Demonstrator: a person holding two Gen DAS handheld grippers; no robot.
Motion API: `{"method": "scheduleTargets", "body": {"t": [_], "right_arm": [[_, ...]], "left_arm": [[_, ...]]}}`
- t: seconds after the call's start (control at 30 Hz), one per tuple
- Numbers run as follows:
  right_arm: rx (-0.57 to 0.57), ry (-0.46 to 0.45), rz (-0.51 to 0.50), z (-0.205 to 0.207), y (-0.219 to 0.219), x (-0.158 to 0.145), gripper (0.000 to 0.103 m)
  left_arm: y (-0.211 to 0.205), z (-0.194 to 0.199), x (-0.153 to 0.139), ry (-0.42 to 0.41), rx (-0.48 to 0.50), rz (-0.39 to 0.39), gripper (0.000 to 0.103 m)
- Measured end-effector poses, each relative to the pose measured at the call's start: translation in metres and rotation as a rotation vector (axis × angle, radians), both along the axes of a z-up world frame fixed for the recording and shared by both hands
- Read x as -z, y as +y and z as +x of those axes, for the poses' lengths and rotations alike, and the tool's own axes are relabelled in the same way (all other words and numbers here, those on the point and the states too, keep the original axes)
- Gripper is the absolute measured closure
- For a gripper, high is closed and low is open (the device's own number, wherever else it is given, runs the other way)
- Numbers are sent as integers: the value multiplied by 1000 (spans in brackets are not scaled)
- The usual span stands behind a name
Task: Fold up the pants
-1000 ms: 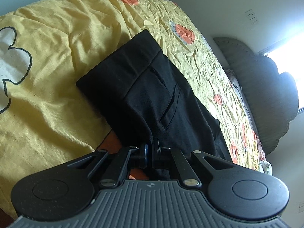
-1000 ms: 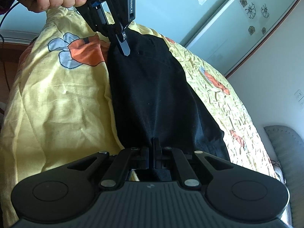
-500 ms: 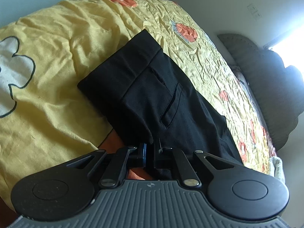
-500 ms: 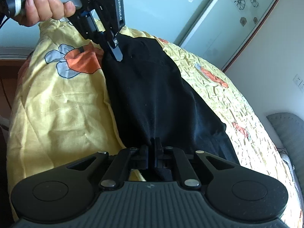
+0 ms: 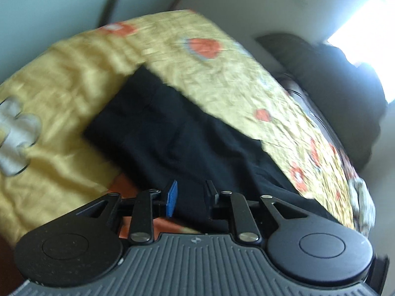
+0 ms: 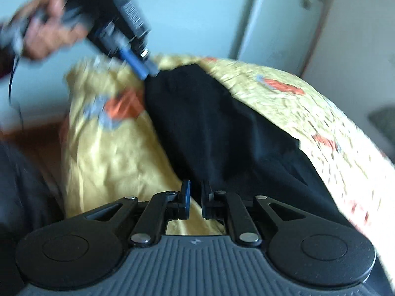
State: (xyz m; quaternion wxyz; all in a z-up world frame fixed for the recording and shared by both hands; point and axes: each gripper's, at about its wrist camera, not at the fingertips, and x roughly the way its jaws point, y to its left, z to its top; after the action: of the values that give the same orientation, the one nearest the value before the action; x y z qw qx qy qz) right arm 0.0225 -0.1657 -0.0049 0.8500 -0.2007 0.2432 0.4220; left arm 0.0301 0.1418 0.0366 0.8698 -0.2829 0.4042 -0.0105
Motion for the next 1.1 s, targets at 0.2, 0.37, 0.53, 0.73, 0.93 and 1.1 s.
{"method": "scheduleTargets", "body": {"t": [0.2,0.37,0.53,0.73,0.93,1.1], "right_arm": [[164,172,110,24,-26,20,95],[456,169,347,24,-105,7,94],[962,282,652,37,-233,26,47],[1125,378,851,47,-309,52,41],[1127,496,891,73,-308,66,41],[1074,434,833,96,-305,40,33]], "left_arm": [[-77,34,5,-40,268,55,68],[-145,52,21,-70,486,124,60],[-175,71,50,-12,507,119,60],[-197,64,50,-66,616,97,55],[-233,59,50,-121,783,156,39],[-250,62,65,-115,795,225,41]]}}
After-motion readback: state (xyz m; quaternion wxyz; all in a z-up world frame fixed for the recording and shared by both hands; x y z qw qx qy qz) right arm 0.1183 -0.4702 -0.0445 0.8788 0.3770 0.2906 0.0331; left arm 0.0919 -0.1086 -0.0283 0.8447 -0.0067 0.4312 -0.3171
